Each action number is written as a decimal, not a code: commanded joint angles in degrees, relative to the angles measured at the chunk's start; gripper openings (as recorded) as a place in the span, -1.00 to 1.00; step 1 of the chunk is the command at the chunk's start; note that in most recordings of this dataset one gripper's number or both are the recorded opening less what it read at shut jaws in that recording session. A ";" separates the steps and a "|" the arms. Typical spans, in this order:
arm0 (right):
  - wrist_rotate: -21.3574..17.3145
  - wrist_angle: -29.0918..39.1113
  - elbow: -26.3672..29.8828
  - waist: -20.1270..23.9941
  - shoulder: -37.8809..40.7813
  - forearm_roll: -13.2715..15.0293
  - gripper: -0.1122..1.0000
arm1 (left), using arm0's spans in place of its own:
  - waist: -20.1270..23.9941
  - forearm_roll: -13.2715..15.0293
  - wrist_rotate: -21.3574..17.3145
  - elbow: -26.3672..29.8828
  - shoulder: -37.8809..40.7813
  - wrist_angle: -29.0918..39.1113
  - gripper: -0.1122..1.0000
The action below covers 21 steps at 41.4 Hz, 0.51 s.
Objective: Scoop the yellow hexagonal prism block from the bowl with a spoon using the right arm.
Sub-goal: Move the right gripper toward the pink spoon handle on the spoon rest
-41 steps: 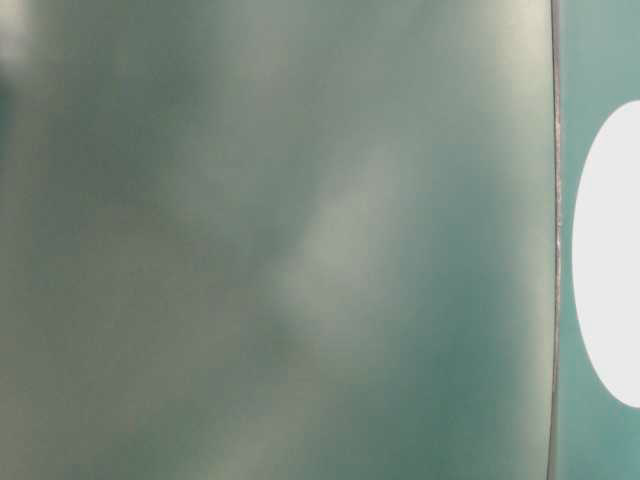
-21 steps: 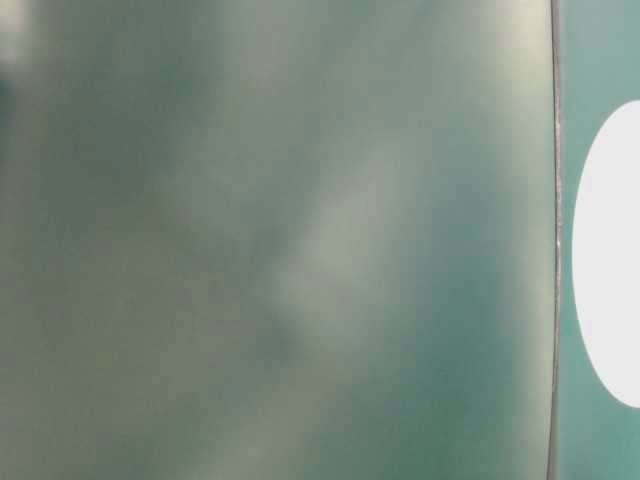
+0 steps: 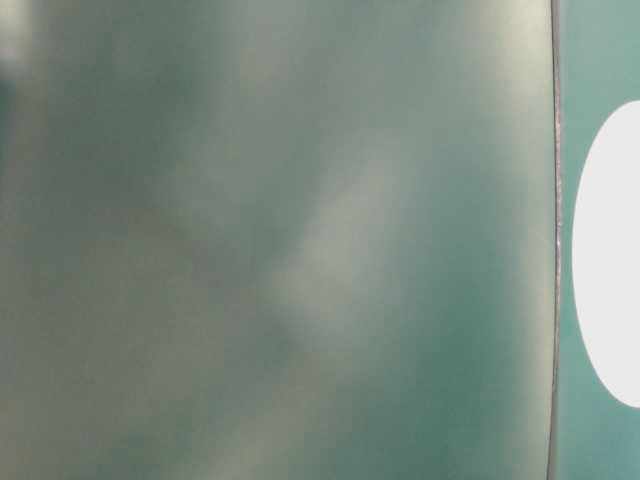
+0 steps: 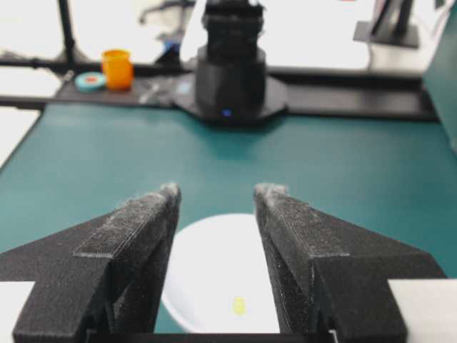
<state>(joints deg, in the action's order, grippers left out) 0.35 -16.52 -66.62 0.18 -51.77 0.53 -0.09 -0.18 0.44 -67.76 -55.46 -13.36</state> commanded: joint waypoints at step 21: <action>-3.87 -4.48 -0.44 2.90 15.64 -1.58 0.14 | -0.09 -0.09 0.18 1.49 0.26 0.70 -0.66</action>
<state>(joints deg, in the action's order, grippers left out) -3.25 -19.51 -67.59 2.11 -37.71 -0.97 -0.09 -0.18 0.53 -67.76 -55.46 -12.39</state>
